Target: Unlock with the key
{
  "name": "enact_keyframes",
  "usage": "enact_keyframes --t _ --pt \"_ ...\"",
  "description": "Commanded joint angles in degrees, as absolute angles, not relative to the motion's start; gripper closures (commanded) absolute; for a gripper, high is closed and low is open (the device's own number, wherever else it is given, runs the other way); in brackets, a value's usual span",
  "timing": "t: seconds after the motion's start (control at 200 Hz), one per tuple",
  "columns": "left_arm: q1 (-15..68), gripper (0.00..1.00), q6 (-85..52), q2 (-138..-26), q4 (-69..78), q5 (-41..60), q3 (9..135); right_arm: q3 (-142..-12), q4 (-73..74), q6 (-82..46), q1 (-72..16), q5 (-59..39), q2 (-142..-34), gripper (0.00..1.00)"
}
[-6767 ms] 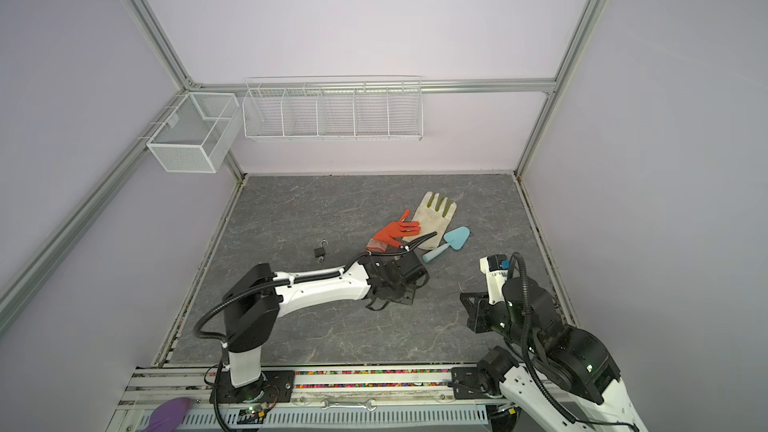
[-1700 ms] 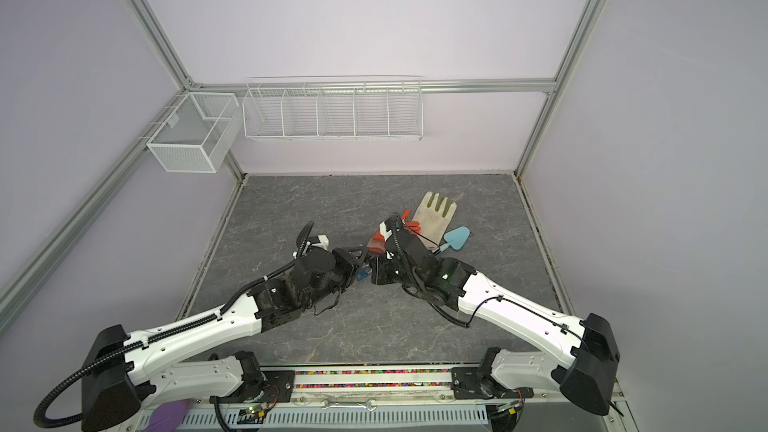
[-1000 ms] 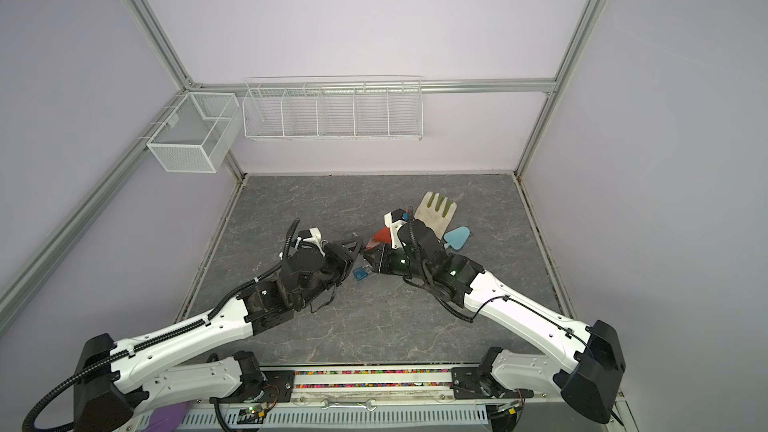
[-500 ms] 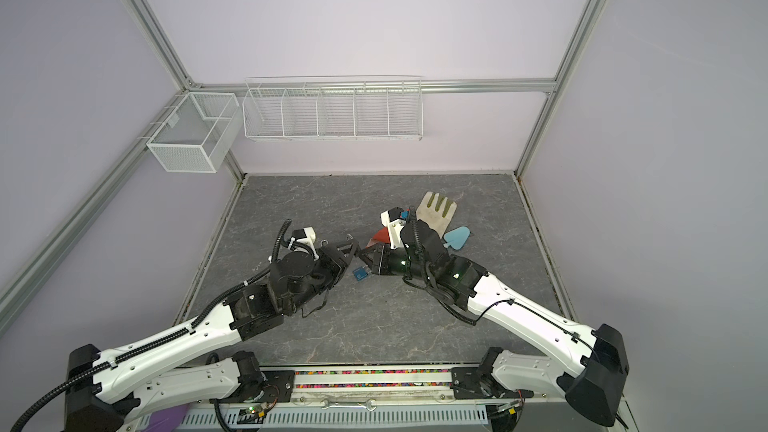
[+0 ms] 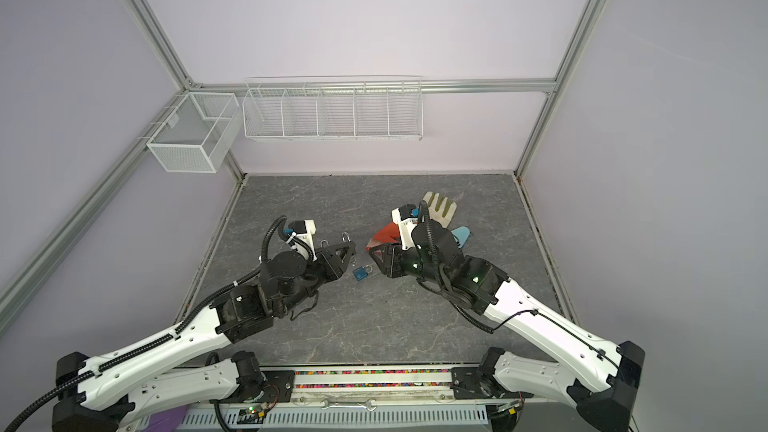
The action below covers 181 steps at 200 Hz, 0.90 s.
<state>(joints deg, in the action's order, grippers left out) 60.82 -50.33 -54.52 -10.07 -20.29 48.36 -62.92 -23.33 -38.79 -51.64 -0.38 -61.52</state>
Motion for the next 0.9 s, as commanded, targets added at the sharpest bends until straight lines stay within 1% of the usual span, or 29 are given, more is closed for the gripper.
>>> enact_keyframes --t 0.0,0.245,0.4,0.65,0.9 --pt "61.0 1.0 -34.5 -54.1 -8.4 -18.1 50.0 -65.6 -29.9 -33.4 -52.0 1.9 -61.3 0.51" --pt "62.2 1.0 -19.3 -54.7 -4.0 -14.2 46.9 -72.3 -39.6 -28.8 -52.4 4.8 -63.8 0.37" --pt "66.2 1.0 -12.1 -55.5 -1.9 -17.8 45.3 -77.2 -45.9 -26.1 -53.9 10.3 -66.7 0.31" --pt "67.9 1.0 -8.5 -56.3 4.7 -18.4 41.1 -80.1 -47.3 -25.5 -55.9 10.9 -68.6 0.25" --pt "68.6 1.0 -7.5 -57.0 5.5 -18.5 40.2 -84.4 -50.5 -26.4 -57.3 13.8 -72.2 0.22"
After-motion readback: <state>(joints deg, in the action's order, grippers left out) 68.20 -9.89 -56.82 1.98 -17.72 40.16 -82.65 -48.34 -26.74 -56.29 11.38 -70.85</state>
